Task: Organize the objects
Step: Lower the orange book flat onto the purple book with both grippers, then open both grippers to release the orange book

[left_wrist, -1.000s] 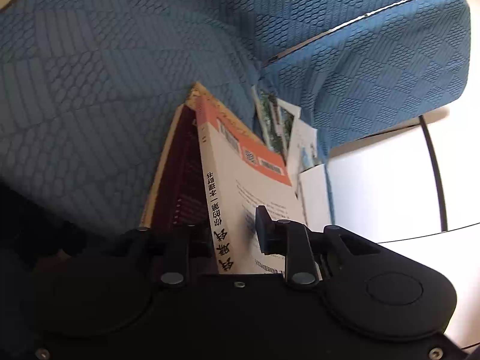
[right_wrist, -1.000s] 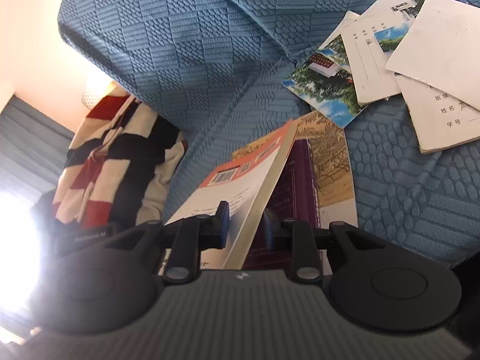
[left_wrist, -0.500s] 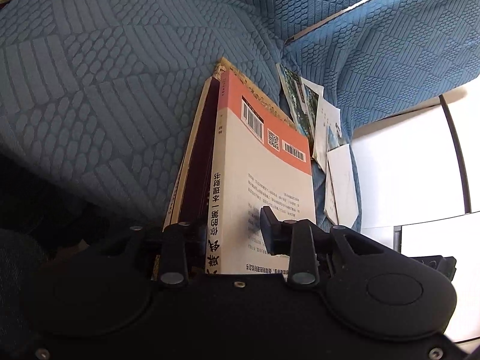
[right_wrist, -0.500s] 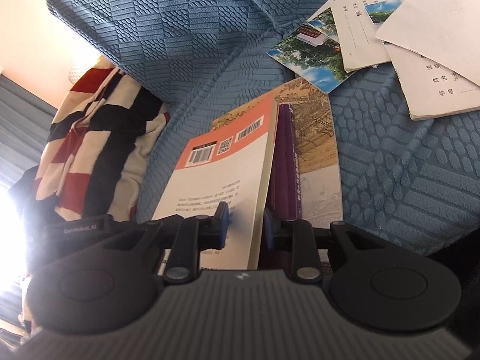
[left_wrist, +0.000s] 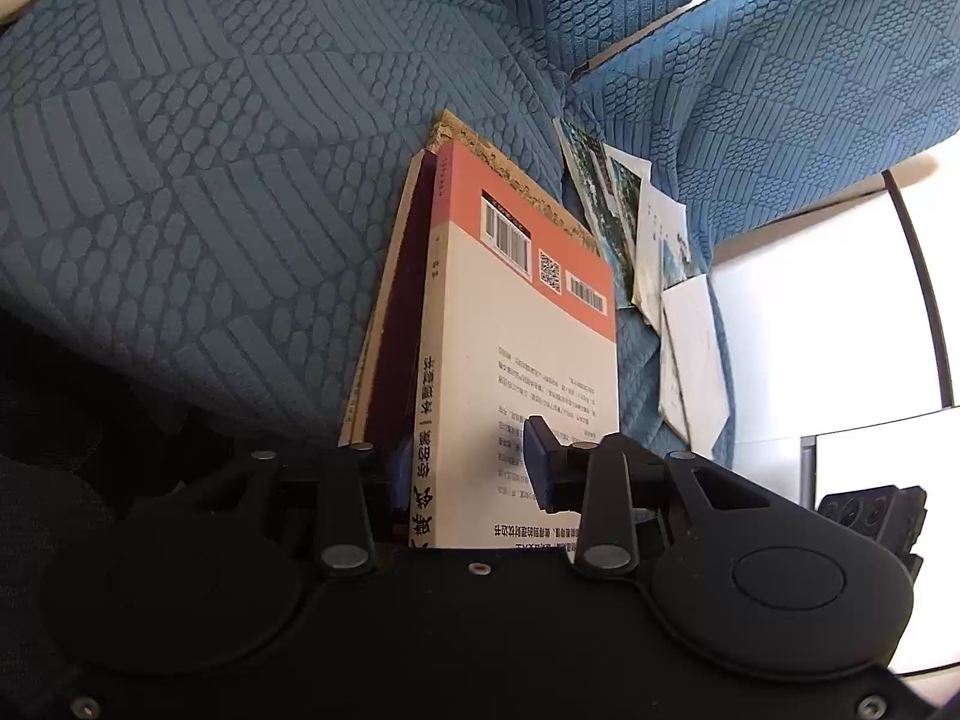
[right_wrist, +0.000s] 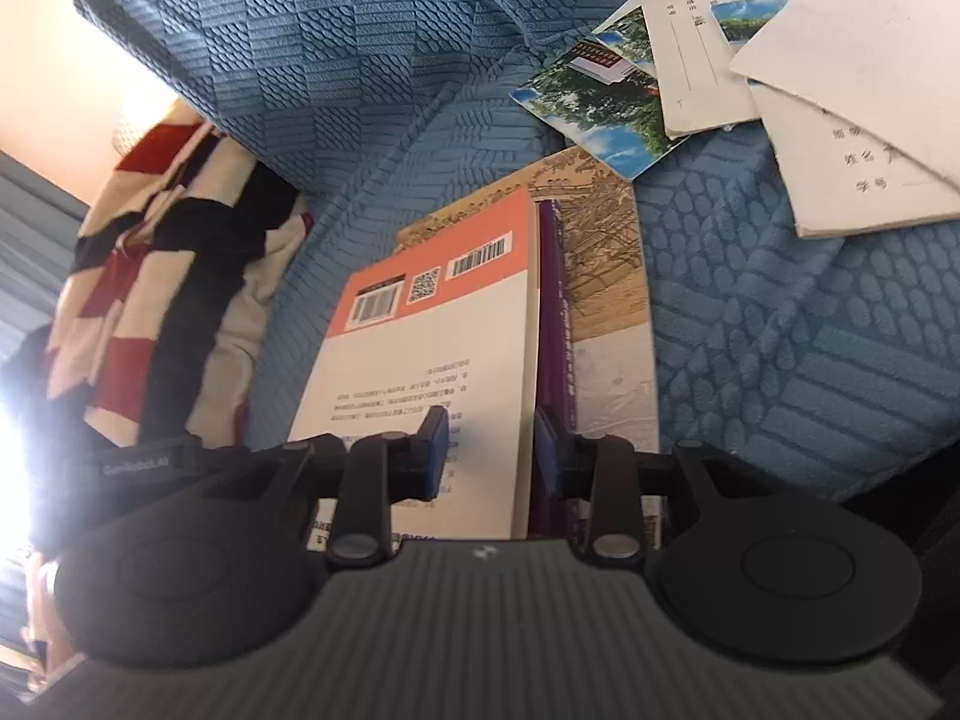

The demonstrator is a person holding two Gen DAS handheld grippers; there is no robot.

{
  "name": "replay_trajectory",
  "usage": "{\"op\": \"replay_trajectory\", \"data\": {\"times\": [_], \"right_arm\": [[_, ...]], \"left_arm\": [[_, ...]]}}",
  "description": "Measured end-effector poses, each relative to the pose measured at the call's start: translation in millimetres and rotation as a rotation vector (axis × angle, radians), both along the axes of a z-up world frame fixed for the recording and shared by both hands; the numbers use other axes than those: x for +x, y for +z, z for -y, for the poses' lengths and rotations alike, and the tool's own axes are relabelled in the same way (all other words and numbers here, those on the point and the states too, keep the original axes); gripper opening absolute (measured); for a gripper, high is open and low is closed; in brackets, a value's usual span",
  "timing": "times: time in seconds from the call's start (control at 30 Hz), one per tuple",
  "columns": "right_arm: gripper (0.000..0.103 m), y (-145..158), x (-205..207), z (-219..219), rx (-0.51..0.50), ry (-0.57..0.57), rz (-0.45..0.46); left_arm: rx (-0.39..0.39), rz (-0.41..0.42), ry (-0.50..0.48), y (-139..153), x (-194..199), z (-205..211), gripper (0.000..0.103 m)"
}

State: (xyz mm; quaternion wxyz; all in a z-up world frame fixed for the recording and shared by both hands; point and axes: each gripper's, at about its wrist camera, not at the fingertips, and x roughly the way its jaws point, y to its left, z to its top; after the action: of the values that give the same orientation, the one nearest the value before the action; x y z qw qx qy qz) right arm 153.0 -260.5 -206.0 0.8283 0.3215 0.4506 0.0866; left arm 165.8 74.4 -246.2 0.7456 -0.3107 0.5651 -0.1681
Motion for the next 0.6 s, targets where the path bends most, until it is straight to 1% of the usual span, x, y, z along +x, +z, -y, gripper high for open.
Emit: {"op": "replay_trajectory", "data": {"times": [0.1, 0.17, 0.27, 0.37, 0.6], "right_arm": [[0.04, 6, -2, 4, -0.015, -0.004, -0.001], [0.04, 13, -4, 6, -0.047, -0.008, 0.008], [0.04, 27, -9, 6, -0.103, -0.003, 0.033], [0.04, 45, -15, 5, -0.162, 0.004, 0.071], [0.04, 95, -33, 0, -0.254, -0.003, 0.182]], "left_arm": [[0.053, 0.017, -0.008, 5, -3, -1, 0.034], [0.092, 0.037, -0.01, 11, -8, -4, 0.034], [0.12, 0.078, -0.012, 22, -13, -5, 0.034], [0.182, 0.14, -0.017, 45, -18, 0, 0.033], [0.26, 0.291, -0.014, 108, -32, 11, 0.033]]}}
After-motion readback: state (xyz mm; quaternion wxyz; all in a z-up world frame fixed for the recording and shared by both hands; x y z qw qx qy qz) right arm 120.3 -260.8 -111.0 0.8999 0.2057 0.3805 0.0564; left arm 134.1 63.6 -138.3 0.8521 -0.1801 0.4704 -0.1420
